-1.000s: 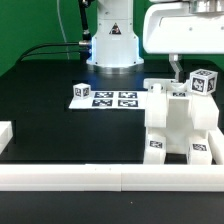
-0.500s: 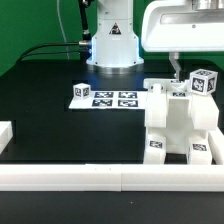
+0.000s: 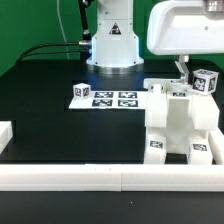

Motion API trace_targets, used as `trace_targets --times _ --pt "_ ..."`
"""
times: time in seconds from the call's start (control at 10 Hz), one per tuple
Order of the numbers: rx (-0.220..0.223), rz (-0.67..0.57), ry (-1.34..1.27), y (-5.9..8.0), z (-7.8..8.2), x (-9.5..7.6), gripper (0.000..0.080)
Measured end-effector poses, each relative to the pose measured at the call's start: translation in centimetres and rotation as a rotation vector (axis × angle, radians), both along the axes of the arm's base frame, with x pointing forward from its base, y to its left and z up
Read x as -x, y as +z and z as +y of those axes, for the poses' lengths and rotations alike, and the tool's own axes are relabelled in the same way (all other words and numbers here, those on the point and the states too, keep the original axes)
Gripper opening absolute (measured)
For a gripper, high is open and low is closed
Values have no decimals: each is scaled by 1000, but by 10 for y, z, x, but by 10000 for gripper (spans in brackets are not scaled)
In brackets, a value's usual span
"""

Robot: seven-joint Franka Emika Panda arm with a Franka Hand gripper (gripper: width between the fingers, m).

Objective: Assemble chair

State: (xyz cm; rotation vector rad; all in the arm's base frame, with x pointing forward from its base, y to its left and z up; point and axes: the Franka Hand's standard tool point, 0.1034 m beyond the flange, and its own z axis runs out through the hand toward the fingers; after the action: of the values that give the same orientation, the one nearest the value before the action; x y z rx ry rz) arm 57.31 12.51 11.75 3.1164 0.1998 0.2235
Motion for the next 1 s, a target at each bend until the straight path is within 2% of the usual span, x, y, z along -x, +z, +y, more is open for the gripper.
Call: trace_targets --times 0.1,0.2,0.3,0.5,1.0 --pt "1 1 -1 0 -1 0 636" --pt "-1 0 -16 0 -1 0 423" --pt "-4 0 -42 0 -2 0 397" --pt "-12 0 -92 -1 -3 0 397" --pt "-71 -1 -511 -1 -4 -1 397"
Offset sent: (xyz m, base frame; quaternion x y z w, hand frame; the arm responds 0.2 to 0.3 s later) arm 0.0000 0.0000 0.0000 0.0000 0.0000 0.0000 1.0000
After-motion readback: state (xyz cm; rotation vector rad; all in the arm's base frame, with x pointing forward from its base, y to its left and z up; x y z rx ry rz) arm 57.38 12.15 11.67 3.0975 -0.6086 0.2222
